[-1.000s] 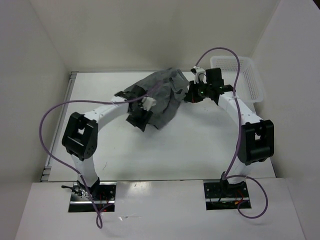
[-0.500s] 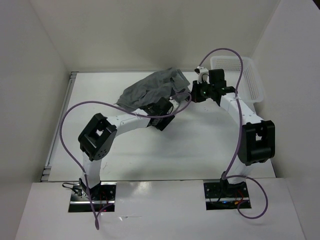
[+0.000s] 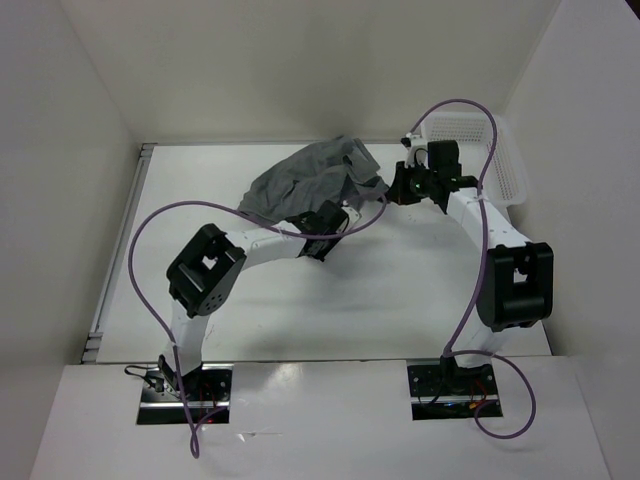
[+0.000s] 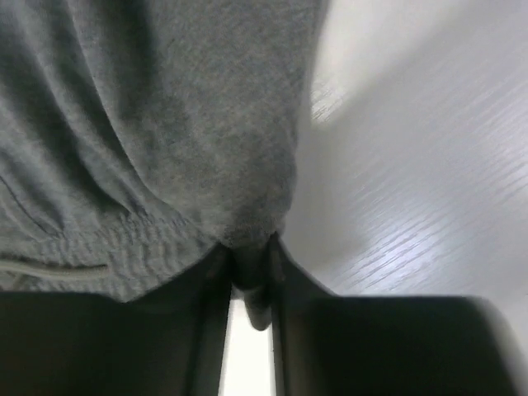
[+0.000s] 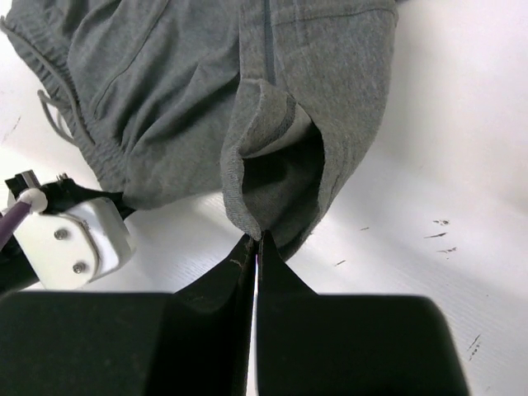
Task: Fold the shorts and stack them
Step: Flatten the shorts out
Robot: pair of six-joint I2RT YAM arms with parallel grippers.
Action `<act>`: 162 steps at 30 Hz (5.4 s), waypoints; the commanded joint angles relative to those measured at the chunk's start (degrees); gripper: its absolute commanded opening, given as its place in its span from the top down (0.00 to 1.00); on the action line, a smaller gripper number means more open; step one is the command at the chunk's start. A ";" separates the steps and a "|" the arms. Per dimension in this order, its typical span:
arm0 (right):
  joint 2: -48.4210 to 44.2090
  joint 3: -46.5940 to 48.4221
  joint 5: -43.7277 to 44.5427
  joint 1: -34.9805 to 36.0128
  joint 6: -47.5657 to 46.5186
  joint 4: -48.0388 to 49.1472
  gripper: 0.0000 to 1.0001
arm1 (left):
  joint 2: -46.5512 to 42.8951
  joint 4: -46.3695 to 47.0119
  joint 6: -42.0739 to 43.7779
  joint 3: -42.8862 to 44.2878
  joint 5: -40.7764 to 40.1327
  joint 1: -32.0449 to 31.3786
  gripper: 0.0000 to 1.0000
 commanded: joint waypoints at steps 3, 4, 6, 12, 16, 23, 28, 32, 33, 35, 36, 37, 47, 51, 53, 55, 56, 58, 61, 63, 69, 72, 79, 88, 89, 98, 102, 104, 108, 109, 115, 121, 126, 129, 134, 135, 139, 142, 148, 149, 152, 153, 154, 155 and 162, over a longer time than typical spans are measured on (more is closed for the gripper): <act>-1.63 1.57 2.86 0.02 0.53 4.58 1.00 | 1.68 -1.70 -0.01 -2.87 2.32 2.09 0.91; -1.62 2.37 2.86 0.02 0.53 4.59 1.00 | 0.27 -1.70 -0.01 -3.50 2.32 3.59 0.94; -0.22 5.34 4.53 -0.59 1.23 5.20 1.00 | -3.24 -2.30 -0.01 -4.12 0.92 7.89 0.96; 1.80 10.46 4.37 -3.76 -0.08 3.54 1.00 | -17.90 -10.65 -0.01 -1.83 1.08 27.85 0.96; -0.64 7.48 -0.55 -4.37 -3.67 -0.14 1.00 | -25.49 -18.19 -0.01 -6.04 2.14 29.27 0.96; -6.10 -0.52 -10.04 -2.55 -21.07 -17.07 1.00 | -34.54 -25.42 -0.01 -17.72 1.98 28.66 0.96; -8.21 -4.22 -11.98 8.53 -31.10 -26.07 1.00 | -43.14 -28.23 -0.01 -26.52 -0.75 23.21 0.96; -8.74 -5.53 -11.03 13.19 -36.63 -33.27 1.00 | -47.38 -32.28 -0.01 -29.86 -1.37 19.88 0.96; -8.74 -6.75 -8.33 14.25 -37.86 -34.16 0.99 | -48.69 -32.28 -0.01 -30.74 -2.07 19.17 0.96; -8.74 -8.08 -6.11 16.79 -41.03 -36.10 0.96 | -49.23 -32.28 -0.01 -33.29 -2.94 17.68 0.94; -9.26 -9.30 -5.32 19.16 -42.00 -37.93 0.94 | -49.75 -32.28 -0.01 -33.99 -3.47 16.28 0.94; -9.27 -9.84 -4.00 20.31 -43.75 -38.82 0.93 | -50.45 -32.28 -0.01 -34.61 -4.09 15.74 0.94; -9.62 -13.18 11.99 22.70 -47.19 -38.84 0.23 | -58.28 -42.03 -0.01 -36.56 -3.49 6.07 0.75; -10.32 -8.37 9.48 18.49 -44.39 -33.66 0.01 | -55.30 -44.50 -0.01 -31.99 -1.29 5.45 0.53; -11.46 -4.07 6.75 15.77 -41.93 -29.02 0.01 | -55.29 -44.50 -0.01 -29.01 1.42 5.45 0.46; -11.47 -0.98 1.56 15.23 -37.10 -26.10 0.01 | -55.29 -43.97 -0.01 -23.56 4.68 6.24 0.38; -11.99 1.65 -0.11 15.23 -35.35 -23.13 0.01 | -55.29 -43.97 -0.01 -21.80 6.43 7.20 0.38; -11.99 3.60 -5.38 15.23 -31.21 -20.04 0.01 | -55.99 -43.45 -0.01 -17.50 10.57 7.82 0.31; -12.70 4.13 -7.33 15.23 -19.31 -8.28 0.01 | -56.53 -37.06 -0.01 -16.95 6.55 10.01 0.22; -8.43 4.91 -7.33 15.23 -12.42 0.32 0.01 | -54.51 -34.06 -0.01 -17.56 5.05 16.31 0.20; 17.15 24.23 1.61 17.95 7.46 6.08 0.09 | -43.53 -26.24 -0.01 -17.56 5.93 37.16 0.20; 29.95 37.58 7.15 19.62 8.96 6.08 0.11 | -35.71 -25.70 -0.01 -13.36 7.76 46.80 0.20; 61.42 86.12 17.97 20.93 15.30 -7.25 0.12 | -25.44 -20.86 -0.01 -9.93 12.42 56.50 0.18; 73.35 100.56 25.54 22.70 12.41 -10.27 0.12 | -14.53 -22.36 -0.01 -3.42 19.64 59.59 0.17; 73.35 99.85 26.24 22.70 11.87 -10.27 0.12 | -13.73 -22.35 -0.01 -3.41 19.64 59.07 0.16; 75.71 97.90 25.72 24.37 6.86 -17.11 0.13 | -6.61 -22.87 -0.01 -4.03 23.15 56.35 0.16; 75.72 96.42 25.02 24.37 7.47 -20.44 0.20 | -4.68 -22.88 -0.01 -4.03 23.68 55.29 0.32; 75.11 95.72 23.17 24.37 7.47 -22.73 0.27 | -2.84 -22.88 -0.01 -2.37 23.15 55.29 0.44; 73.79 92.91 19.39 23.58 9.93 -26.44 0.63 | 0.86 -22.88 -0.01 3.25 23.15 54.68 0.79; 73.26 92.90 19.39 22.71 10.72 -26.96 0.87 | 1.56 -22.36 -0.01 5.70 22.46 54.67 0.86; 67.83 91.41 27.54 16.65 11.78 -26.18 1.00 | 7.45 -16.29 -0.01 15.82 17.00 50.55 0.94; 66.14 98.51 35.03 12.33 10.64 -24.42 1.00 | 12.55 -15.58 -0.01 31.46 16.39 47.56 0.90; 66.67 105.01 32.04 12.94 10.11 -23.10 0.15 | 15.45 -18.92 -0.01 41.05 16.91 46.94 0.37; 64.22 106.53 34.65 12.94 10.11 -27.13 0.00 | 9.43 -18.92 -0.01 39.31 15.60 46.94 0.19; 51.69 96.64 35.57 13.55 13.10 -33.19 0.00 | -5.33 -19.71 -0.01 28.86 15.07 48.08 0.08; 49.12 93.46 34.95 14.34 13.10 -33.20 0.00 | -7.29 -20.50 -0.01 26.75 15.07 48.08 0.08; 31.82 67.31 32.76 17.33 13.71 -33.04 0.00 | -16.17 -24.80 -0.01 9.90 15.68 46.59 0.08; 12.23 36.29 29.60 19.01 13.71 -27.25 0.00 | -21.36 -24.81 -0.01 -3.30 16.38 46.58 0.08; -0.41 4.85 26.25 19.53 13.01 -10.74 0.02 | -20.76 -21.48 -0.01 -7.90 19.45 49.05 0.08; 0.65 3.18 25.63 19.53 12.32 -8.70 0.04 | -19.88 -21.47 -0.01 -7.90 20.07 49.65 0.08; 2.07 -2.18 24.93 18.05 12.92 -0.09 0.13 | -19.26 -22.09 -0.01 -8.42 22.00 50.97 0.08; 2.07 -3.94 24.14 17.26 12.92 2.19 0.16 | -19.78 -22.61 -0.01 -9.38 22.53 51.50 0.08; 2.07 -7.17 23.35 16.03 12.92 6.74 0.21 | -20.48 -22.61 -0.01 -10.87 24.02 52.38 0.08; 2.07 -8.34 22.65 15.50 12.40 8.35 0.23 | -20.49 -22.61 -0.01 -11.67 25.16 52.39 0.08; 6.02 -11.86 18.96 13.30 13.89 16.80 0.28 | -21.11 -21.48 -0.01 -15.46 28.71 53.00 0.08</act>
